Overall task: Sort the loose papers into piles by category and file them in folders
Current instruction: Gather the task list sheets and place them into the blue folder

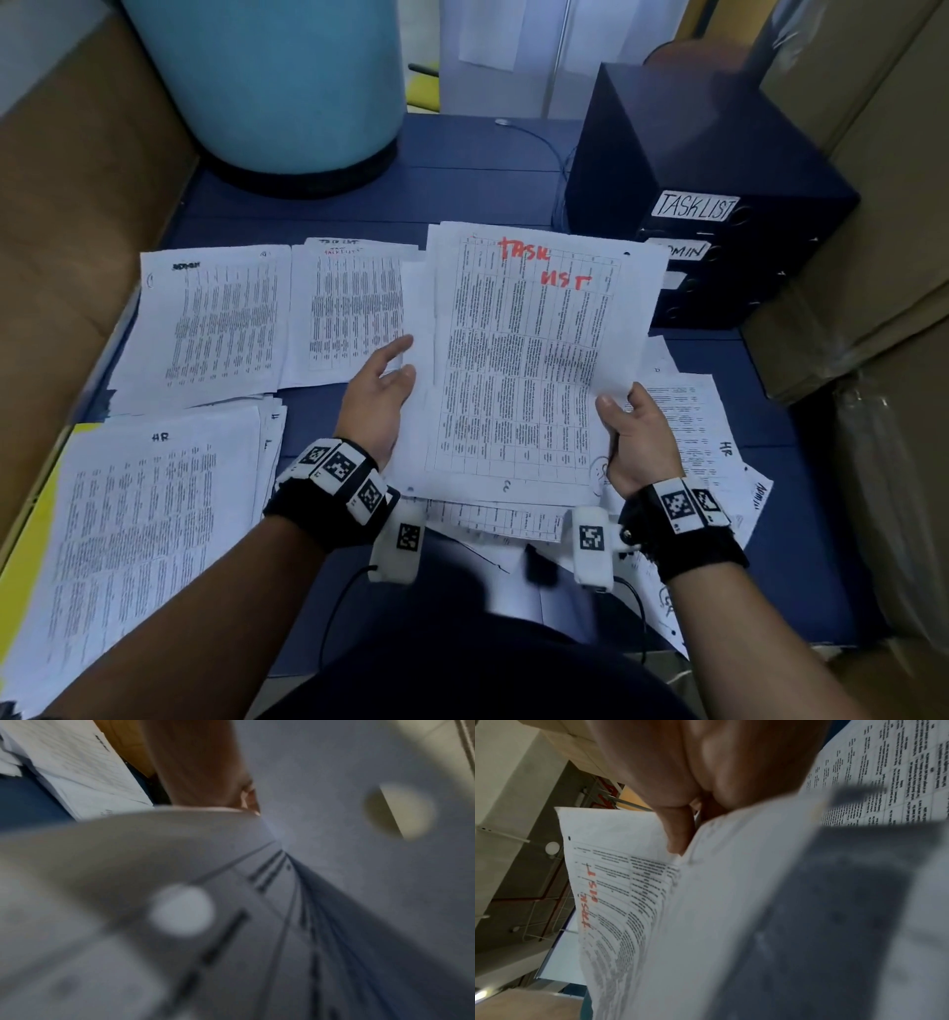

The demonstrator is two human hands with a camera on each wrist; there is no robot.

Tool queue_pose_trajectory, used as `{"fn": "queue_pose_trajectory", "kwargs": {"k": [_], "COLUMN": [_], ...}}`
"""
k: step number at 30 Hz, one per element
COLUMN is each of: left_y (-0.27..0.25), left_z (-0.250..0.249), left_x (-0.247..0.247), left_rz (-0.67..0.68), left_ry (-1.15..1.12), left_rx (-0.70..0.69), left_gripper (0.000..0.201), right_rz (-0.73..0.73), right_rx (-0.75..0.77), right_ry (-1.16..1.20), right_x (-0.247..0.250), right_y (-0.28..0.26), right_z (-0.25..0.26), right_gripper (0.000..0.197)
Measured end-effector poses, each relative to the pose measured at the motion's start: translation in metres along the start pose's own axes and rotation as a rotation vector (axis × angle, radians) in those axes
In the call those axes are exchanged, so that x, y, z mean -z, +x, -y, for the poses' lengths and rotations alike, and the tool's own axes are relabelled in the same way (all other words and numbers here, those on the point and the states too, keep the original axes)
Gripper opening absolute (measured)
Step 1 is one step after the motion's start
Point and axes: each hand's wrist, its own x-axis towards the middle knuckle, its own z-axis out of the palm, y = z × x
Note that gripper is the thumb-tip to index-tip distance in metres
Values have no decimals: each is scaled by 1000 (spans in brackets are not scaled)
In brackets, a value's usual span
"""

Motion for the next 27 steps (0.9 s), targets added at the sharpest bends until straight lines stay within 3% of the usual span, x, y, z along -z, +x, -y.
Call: {"fn": "queue_pose_trajectory", "kwargs": {"k": [5,9,12,19,24,27], "left_y": [4,6,9,10,6,11], "left_z": [3,-3,-3,13,5,8], "left_x": [3,1,1,2,0,7], "left_rz": [-12,-69,-60,-28,-102,-134], "left_ry": [-21,-73,-122,39,59,53], "left_rx": [37,77,147,64,31,-8], "left_gripper": [33,15,13,19,40,33], "right_rz": [7,15,20,29,-122,-286], "right_rx": [10,11,3,-8,15,39], "right_ry": [47,58,49,4,-106,-49], "right_x": [1,4,5,5,11,29], "right_y": [1,3,3,2,4,9], "right_z": [0,-2,-3,-4,-4,1], "right_gripper": [27,28,28,24,23,21]}}
